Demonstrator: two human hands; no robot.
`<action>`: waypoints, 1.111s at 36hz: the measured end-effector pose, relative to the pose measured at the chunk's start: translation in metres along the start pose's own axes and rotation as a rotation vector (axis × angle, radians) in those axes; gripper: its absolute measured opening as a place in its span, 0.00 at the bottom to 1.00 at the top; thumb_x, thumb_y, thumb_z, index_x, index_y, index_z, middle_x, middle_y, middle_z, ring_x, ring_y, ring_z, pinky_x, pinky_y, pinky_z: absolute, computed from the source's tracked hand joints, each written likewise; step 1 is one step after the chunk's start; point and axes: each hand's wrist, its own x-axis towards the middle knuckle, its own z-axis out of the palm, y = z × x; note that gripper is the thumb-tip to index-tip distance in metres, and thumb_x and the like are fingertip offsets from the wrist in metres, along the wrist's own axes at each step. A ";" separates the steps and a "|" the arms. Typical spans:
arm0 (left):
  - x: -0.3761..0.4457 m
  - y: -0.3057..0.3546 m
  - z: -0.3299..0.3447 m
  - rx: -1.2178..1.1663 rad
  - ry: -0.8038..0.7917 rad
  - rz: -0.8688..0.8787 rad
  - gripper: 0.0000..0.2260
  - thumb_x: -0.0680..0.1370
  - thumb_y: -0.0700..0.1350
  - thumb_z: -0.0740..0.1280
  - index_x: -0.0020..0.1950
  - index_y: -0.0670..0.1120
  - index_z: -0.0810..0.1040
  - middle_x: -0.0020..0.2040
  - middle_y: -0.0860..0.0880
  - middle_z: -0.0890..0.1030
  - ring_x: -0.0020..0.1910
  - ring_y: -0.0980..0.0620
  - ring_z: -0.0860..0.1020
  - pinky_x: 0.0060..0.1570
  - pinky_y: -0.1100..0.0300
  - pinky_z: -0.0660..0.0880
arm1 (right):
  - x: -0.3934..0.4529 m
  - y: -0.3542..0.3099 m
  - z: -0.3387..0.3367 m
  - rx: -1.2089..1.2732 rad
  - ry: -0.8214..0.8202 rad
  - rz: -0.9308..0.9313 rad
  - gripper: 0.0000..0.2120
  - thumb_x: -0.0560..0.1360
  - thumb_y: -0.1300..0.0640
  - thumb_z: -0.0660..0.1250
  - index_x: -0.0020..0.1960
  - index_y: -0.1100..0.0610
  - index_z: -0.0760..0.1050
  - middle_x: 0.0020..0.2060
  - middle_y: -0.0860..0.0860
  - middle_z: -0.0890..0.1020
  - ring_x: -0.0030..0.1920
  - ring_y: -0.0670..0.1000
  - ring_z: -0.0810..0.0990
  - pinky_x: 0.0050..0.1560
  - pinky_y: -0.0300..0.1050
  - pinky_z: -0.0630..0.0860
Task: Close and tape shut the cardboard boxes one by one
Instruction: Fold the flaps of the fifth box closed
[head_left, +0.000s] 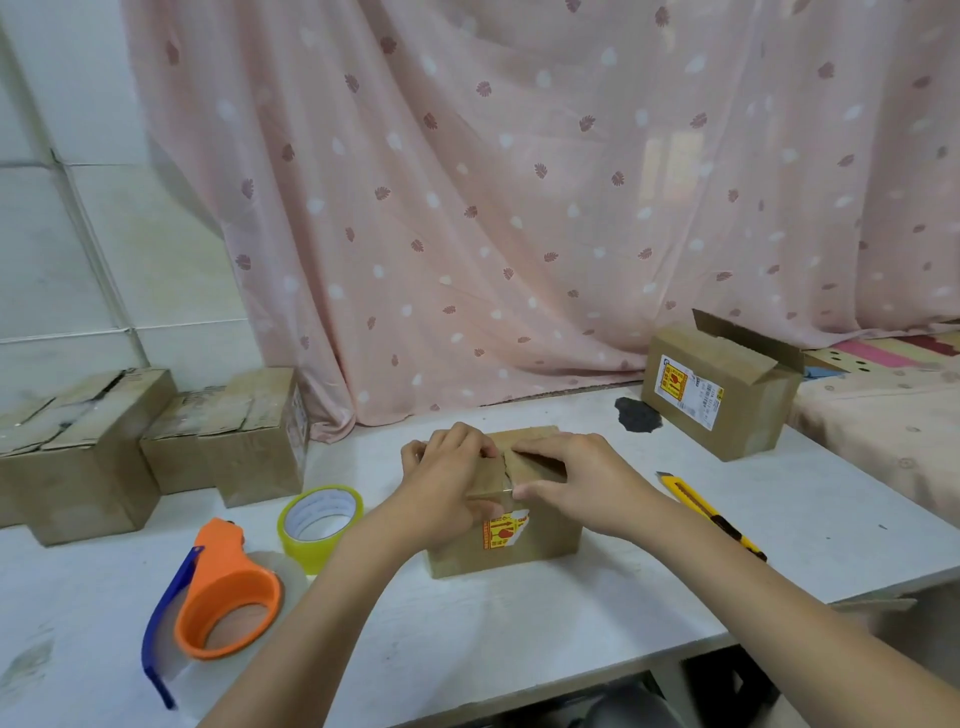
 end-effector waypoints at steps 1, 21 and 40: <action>0.000 0.000 0.000 -0.002 0.002 0.006 0.23 0.75 0.55 0.73 0.65 0.53 0.67 0.60 0.58 0.66 0.65 0.56 0.63 0.60 0.59 0.51 | 0.000 0.000 -0.001 -0.007 -0.013 -0.006 0.24 0.75 0.50 0.73 0.70 0.48 0.76 0.64 0.44 0.79 0.64 0.44 0.74 0.57 0.32 0.66; 0.001 -0.005 0.005 0.030 -0.013 0.012 0.22 0.76 0.56 0.70 0.66 0.53 0.68 0.63 0.57 0.67 0.67 0.56 0.62 0.60 0.62 0.47 | 0.004 0.022 0.018 -0.073 -0.028 -0.077 0.23 0.81 0.45 0.65 0.74 0.48 0.70 0.70 0.45 0.76 0.75 0.52 0.62 0.69 0.39 0.59; -0.004 -0.012 0.020 0.233 -0.083 -0.059 0.40 0.78 0.65 0.61 0.81 0.47 0.47 0.81 0.40 0.45 0.80 0.42 0.42 0.78 0.48 0.38 | -0.002 0.024 0.057 -0.641 0.223 -0.226 0.19 0.73 0.51 0.76 0.61 0.58 0.81 0.58 0.54 0.84 0.63 0.56 0.81 0.67 0.53 0.68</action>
